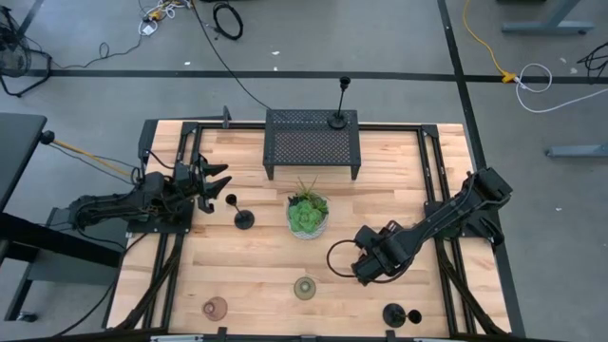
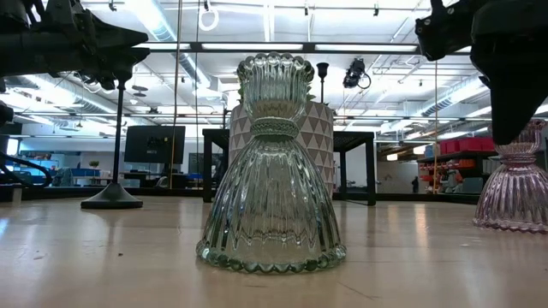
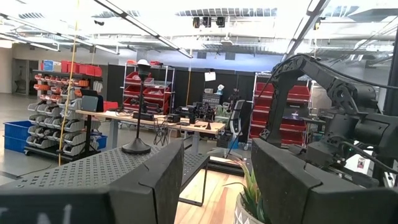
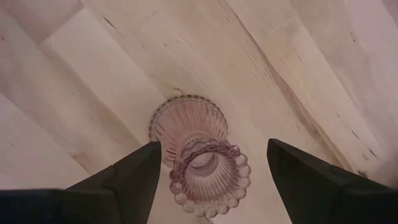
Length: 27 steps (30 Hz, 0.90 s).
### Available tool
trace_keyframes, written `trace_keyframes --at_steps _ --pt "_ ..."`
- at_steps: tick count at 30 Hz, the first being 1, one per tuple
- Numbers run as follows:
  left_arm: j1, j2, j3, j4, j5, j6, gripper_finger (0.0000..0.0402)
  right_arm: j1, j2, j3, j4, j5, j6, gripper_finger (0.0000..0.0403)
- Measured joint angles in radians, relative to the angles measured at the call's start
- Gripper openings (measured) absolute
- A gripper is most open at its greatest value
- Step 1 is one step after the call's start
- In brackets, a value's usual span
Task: Pick & Place candle stick holders
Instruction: Put the pink glass candle holder on the shelf aligned with the black candle holder
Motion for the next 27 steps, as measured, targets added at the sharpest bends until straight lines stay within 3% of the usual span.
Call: trace_keyframes --at_steps 11,18,27 --pt "0.0 0.0 0.0 0.0 0.0 0.0 0.019 0.0 0.002 -0.049 0.051 0.01 -0.008 0.0293" --pt "0.0 0.0 0.0 0.0 0.0 0.0 0.019 -0.002 0.002 -0.112 0.142 -0.123 -0.048 0.0293" --pt "0.0 0.0 0.0 0.0 0.0 0.0 0.019 -0.003 0.002 -0.118 0.214 -0.059 -0.08 0.0293"
